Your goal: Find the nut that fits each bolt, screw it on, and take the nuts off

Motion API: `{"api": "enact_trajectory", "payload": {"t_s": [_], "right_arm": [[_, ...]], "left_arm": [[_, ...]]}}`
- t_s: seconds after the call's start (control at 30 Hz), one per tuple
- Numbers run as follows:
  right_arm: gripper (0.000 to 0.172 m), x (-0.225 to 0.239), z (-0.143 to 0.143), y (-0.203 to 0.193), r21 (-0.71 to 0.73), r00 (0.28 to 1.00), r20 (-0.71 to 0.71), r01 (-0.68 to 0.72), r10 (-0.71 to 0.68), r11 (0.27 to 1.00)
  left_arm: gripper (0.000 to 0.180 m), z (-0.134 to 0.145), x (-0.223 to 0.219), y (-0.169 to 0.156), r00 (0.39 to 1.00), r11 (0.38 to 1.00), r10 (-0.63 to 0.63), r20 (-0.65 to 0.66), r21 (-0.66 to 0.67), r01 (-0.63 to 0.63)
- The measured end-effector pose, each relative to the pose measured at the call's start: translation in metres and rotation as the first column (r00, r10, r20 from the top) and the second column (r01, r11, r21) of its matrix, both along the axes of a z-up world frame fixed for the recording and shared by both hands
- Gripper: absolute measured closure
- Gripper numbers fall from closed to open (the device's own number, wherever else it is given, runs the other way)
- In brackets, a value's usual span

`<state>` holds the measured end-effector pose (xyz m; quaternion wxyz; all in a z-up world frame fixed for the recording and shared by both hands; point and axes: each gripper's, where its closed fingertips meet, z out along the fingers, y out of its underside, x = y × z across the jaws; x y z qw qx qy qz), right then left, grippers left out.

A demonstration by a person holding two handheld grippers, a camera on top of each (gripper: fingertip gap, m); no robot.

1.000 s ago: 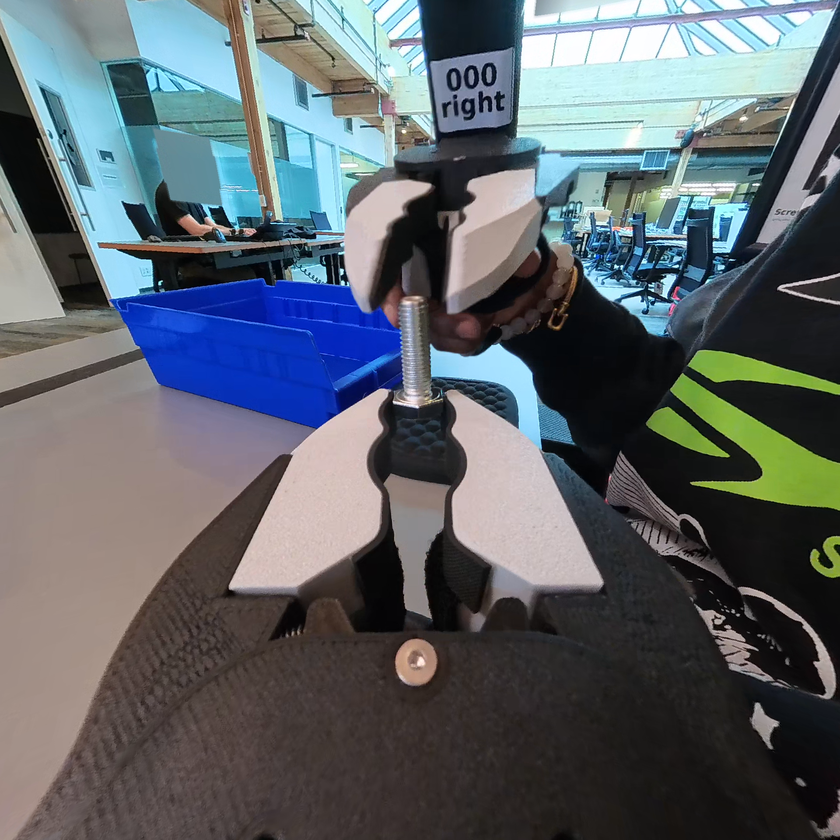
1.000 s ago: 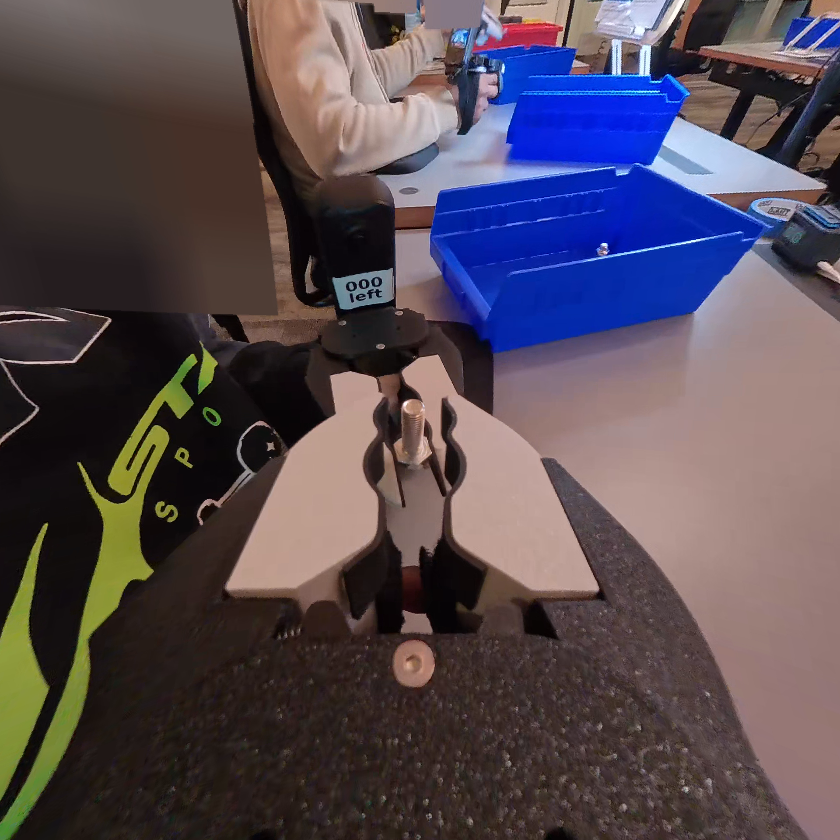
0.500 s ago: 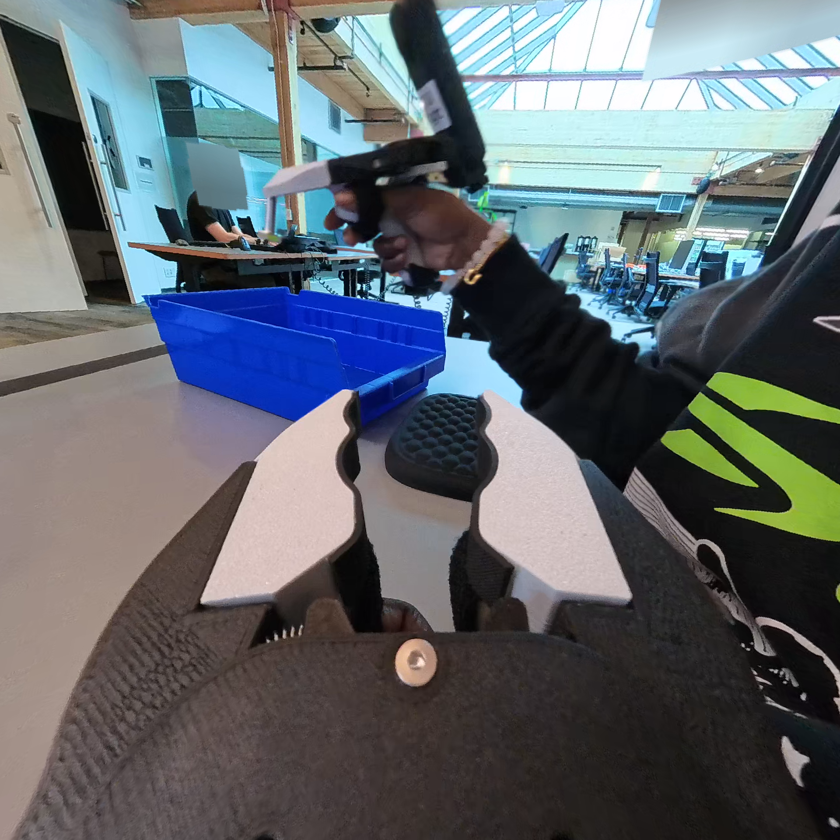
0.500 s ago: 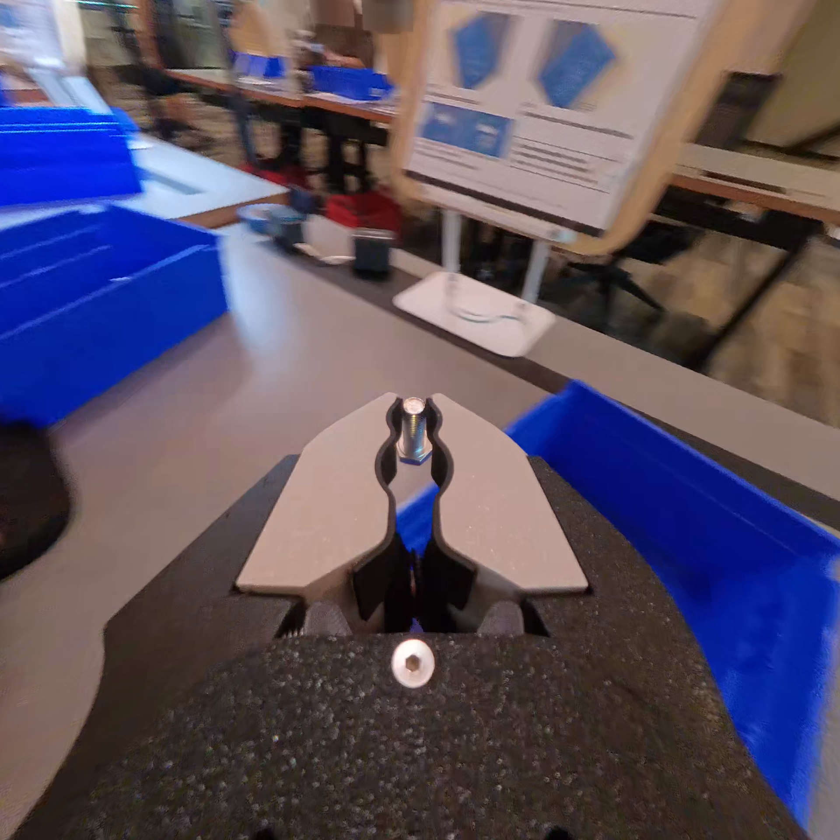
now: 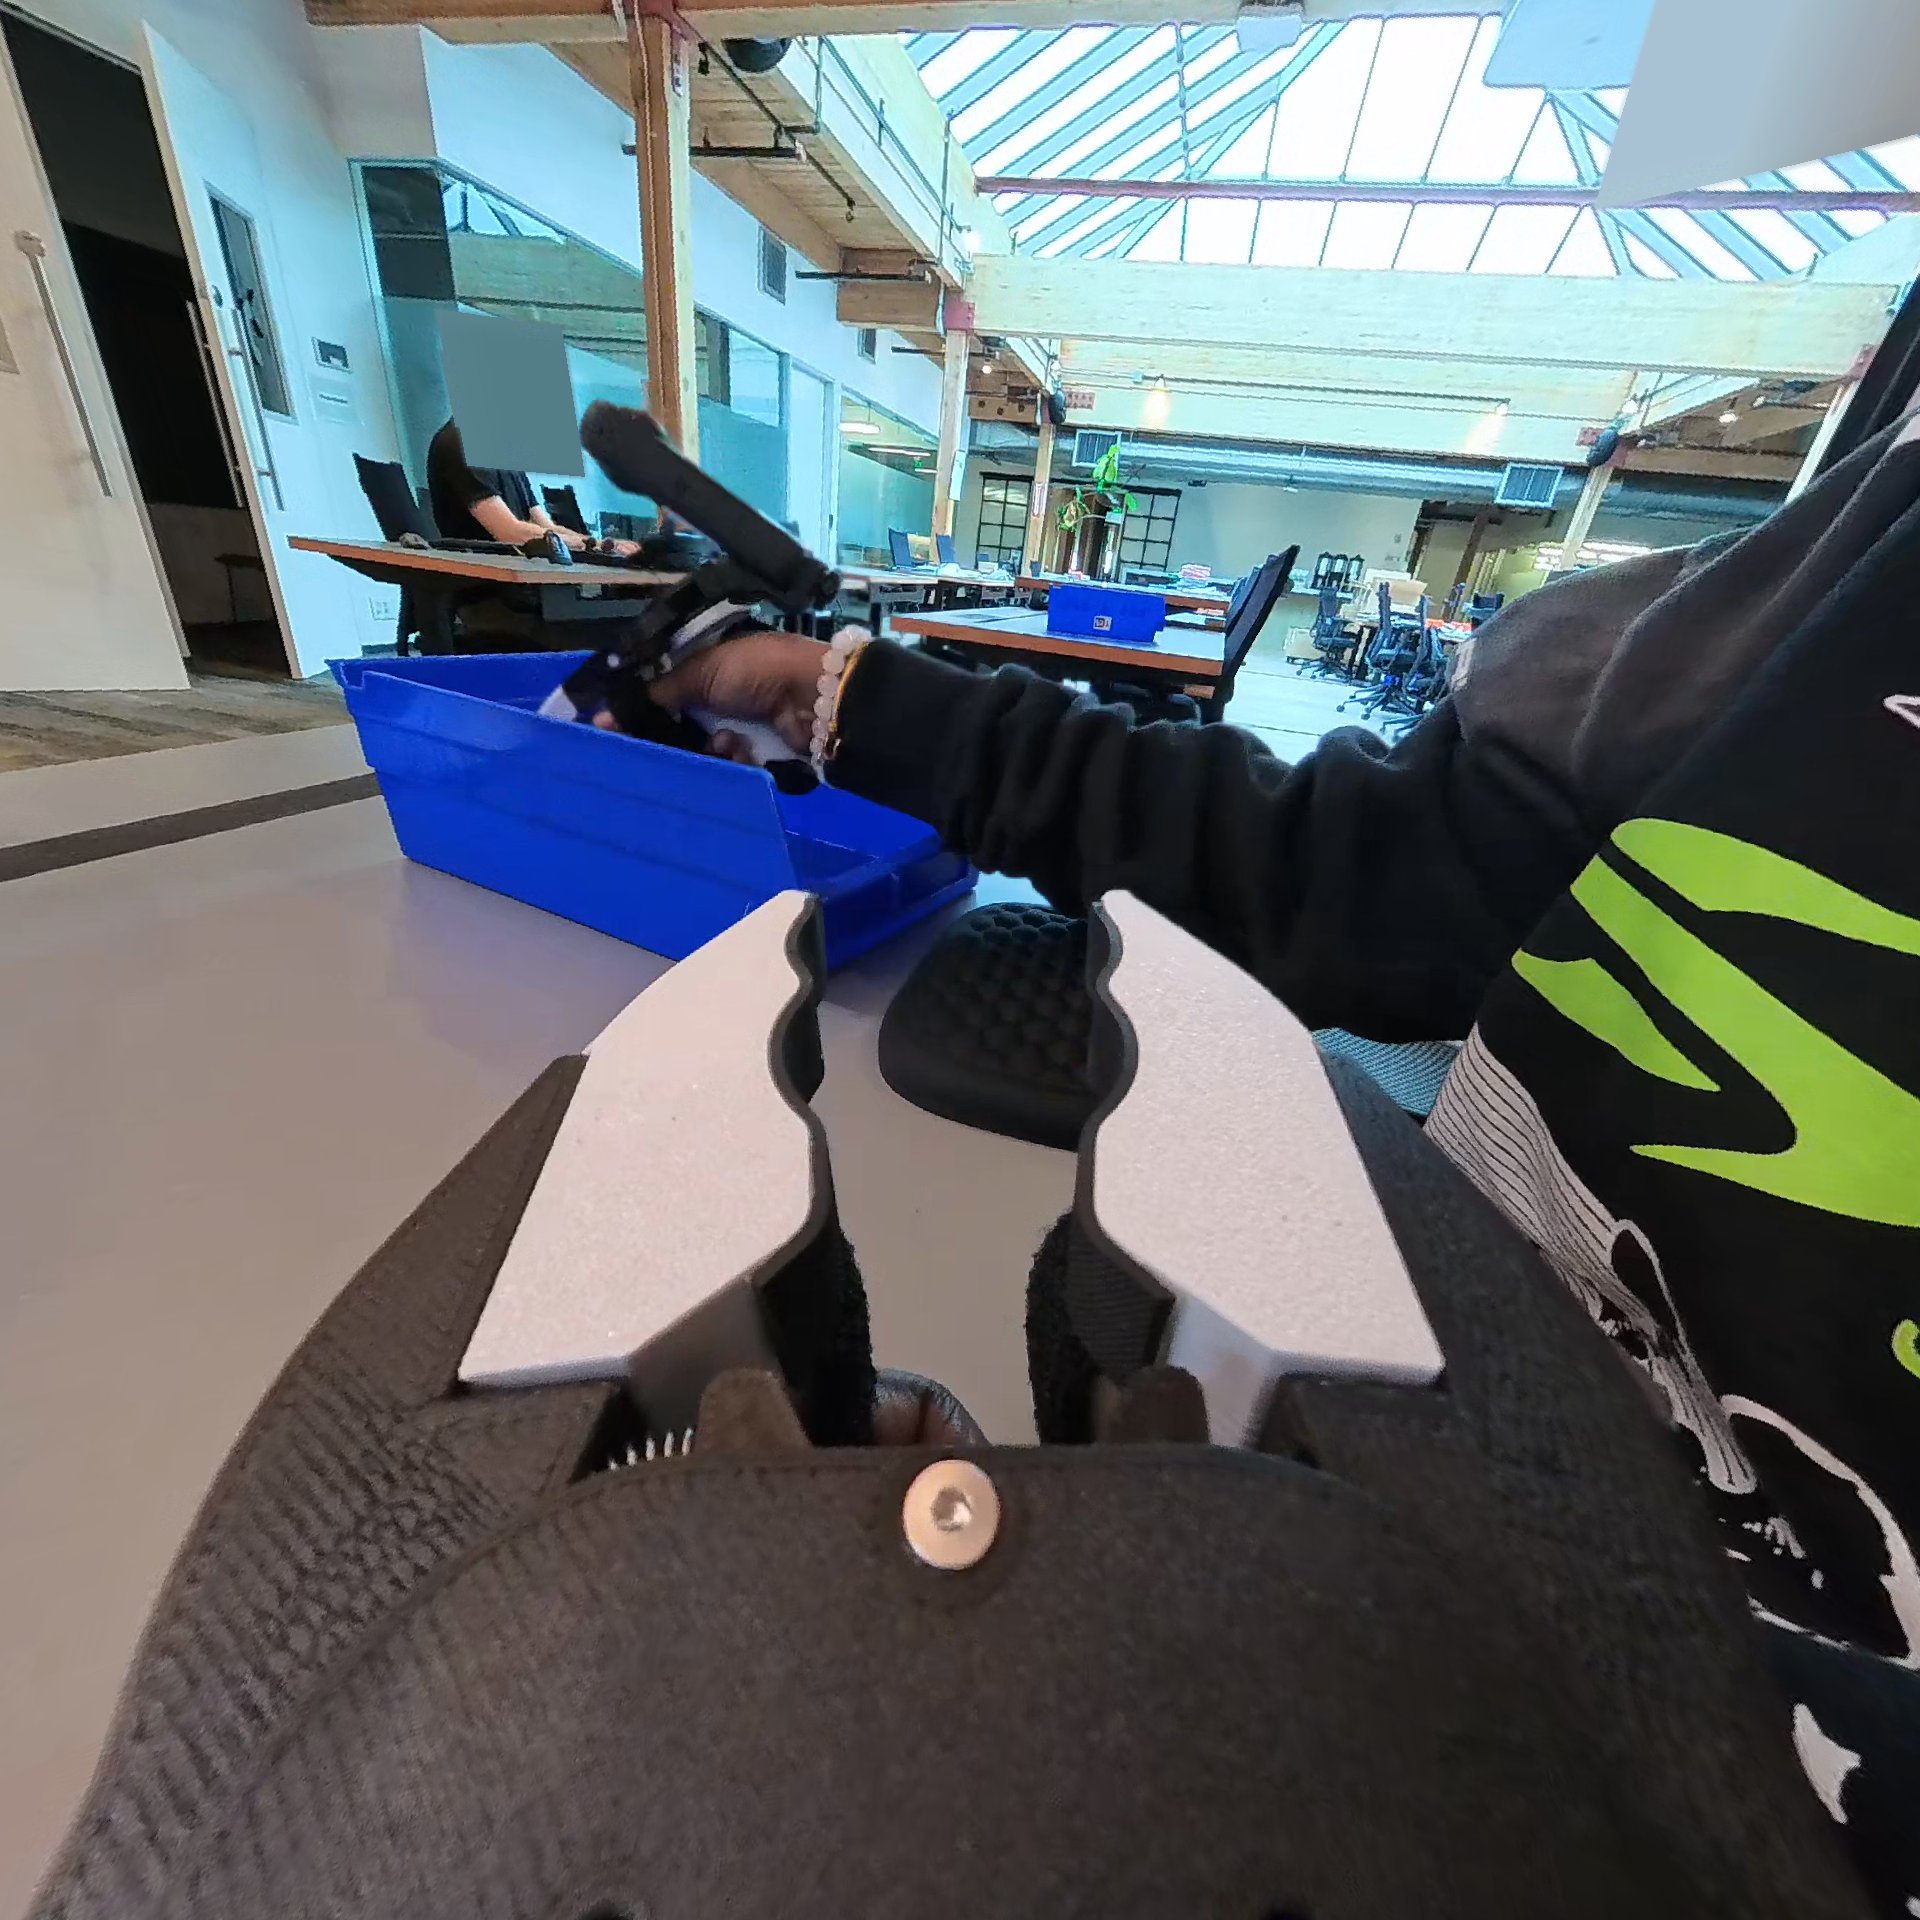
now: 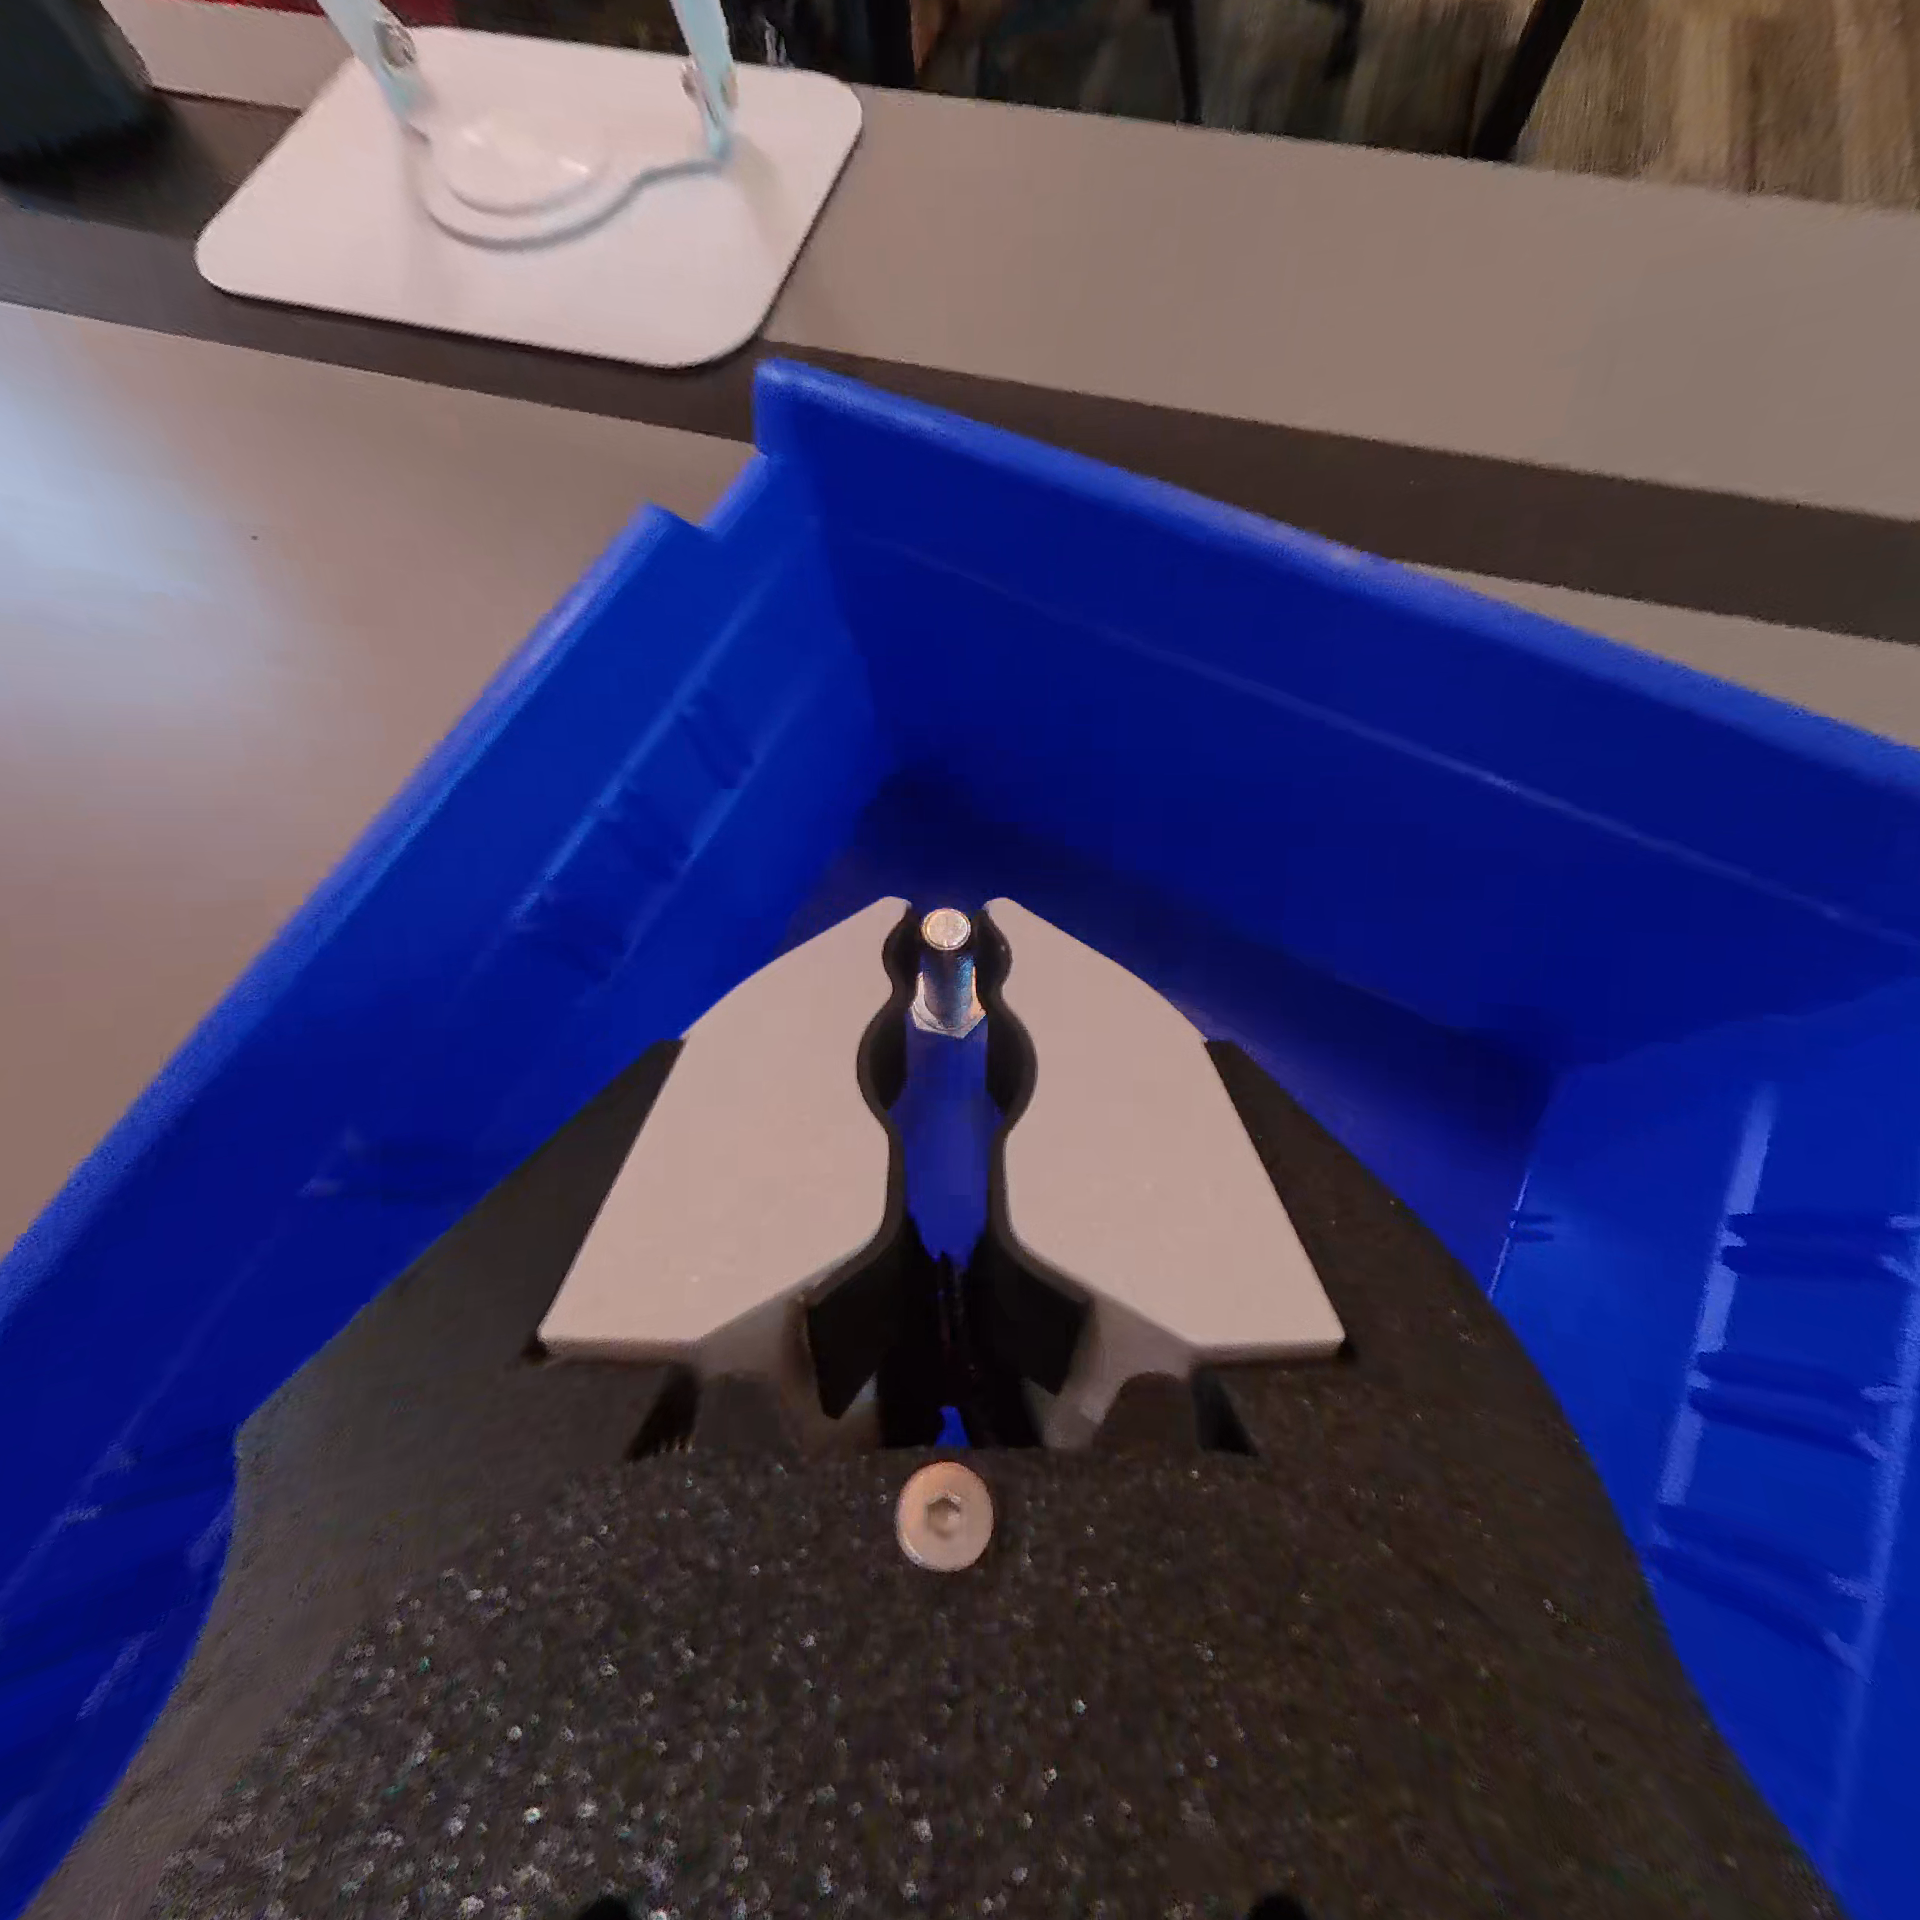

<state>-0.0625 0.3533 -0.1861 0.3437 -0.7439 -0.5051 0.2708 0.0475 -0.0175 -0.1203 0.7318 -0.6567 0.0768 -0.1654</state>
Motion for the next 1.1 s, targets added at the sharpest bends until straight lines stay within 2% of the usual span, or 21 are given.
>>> {"api": "enact_trajectory", "payload": {"t_s": [0.4, 0.5, 0.6, 0.7, 0.77, 0.83, 0.9, 0.97, 1.03, 1.1], "right_arm": [[0.158, 0.002, -0.015, 0.000, -0.029, 0.999, 0.035, 0.015, -0.014, 0.999], [0.156, 0.003, 0.001, -0.006, -0.017, 1.000, -0.024, 0.012, -0.012, 1.000], [0.154, 0.007, 0.042, -0.025, 0.024, 0.980, -0.197, -0.015, 0.020, 1.000], [0.146, 0.023, 0.103, -0.067, 0.073, 0.871, -0.479, -0.082, 0.107, 0.994], [0.140, 0.045, 0.141, -0.101, 0.125, 0.741, -0.649, -0.121, 0.173, 0.985], [0.140, 0.071, 0.163, -0.132, 0.171, 0.617, -0.757, -0.133, 0.216, 0.976], [0.141, 0.094, 0.168, -0.159, 0.207, 0.534, -0.806, -0.147, 0.254, 0.967], [0.141, 0.108, 0.162, -0.181, 0.250, 0.485, -0.822, -0.164, 0.299, 0.954], [0.141, 0.117, 0.151, -0.198, 0.321, 0.460, -0.811, -0.168, 0.362, 0.932], [0.142, 0.121, 0.138, -0.206, 0.377, 0.459, -0.793, -0.149, 0.402, 0.914]], "left_arm": [[0.132, 0.000, 0.000, -0.001, 1.000, 1.000, 0.002, -0.006, 0.002, -0.002], [0.132, 0.000, 0.000, -0.001, 1.000, 1.000, 0.004, -0.006, 0.002, -0.004], [0.132, 0.000, -0.001, -0.001, 1.000, 1.000, 0.003, -0.001, 0.001, -0.003], [0.133, 0.000, -0.001, -0.002, 1.000, 1.000, 0.006, 0.003, 0.001, -0.006], [0.132, 0.000, -0.002, -0.002, 1.000, 1.000, 0.012, 0.004, 0.003, -0.012], [0.133, 0.000, -0.003, -0.001, 1.000, 1.000, 0.019, 0.006, 0.001, -0.019], [0.133, 0.001, -0.004, -0.001, 1.000, 1.000, 0.028, 0.007, 0.002, -0.028], [0.133, 0.002, -0.005, -0.002, 0.999, 0.999, 0.045, 0.003, 0.004, -0.045], [0.133, 0.005, -0.011, -0.005, 0.997, 0.997, 0.076, -0.019, -0.018, -0.076], [0.134, 0.015, -0.031, -0.013, 0.985, 0.985, 0.161, -0.062, -0.047, -0.164]]}}
